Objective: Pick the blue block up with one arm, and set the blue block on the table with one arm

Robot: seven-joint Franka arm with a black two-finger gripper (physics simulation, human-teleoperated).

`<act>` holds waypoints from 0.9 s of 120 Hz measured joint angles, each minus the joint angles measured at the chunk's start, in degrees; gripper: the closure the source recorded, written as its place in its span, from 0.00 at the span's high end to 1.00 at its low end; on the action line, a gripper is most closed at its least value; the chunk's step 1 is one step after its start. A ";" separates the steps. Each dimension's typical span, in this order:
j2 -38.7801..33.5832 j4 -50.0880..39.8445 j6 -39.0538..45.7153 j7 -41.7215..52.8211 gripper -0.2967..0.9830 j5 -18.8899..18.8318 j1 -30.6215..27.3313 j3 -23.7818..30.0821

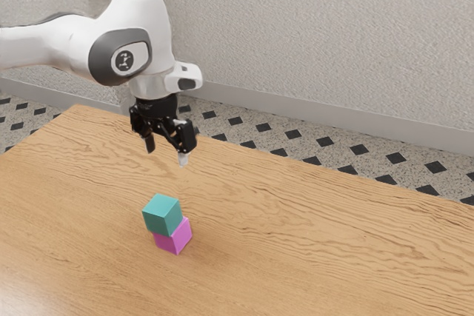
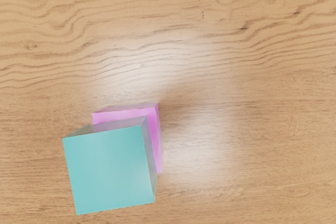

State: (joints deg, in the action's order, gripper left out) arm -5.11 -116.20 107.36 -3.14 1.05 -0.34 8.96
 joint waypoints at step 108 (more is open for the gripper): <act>-2.04 -19.30 22.11 8.57 0.77 0.42 -6.57 1.58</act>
State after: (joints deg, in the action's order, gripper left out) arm -7.15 -135.50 129.47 5.43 1.47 -6.91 10.54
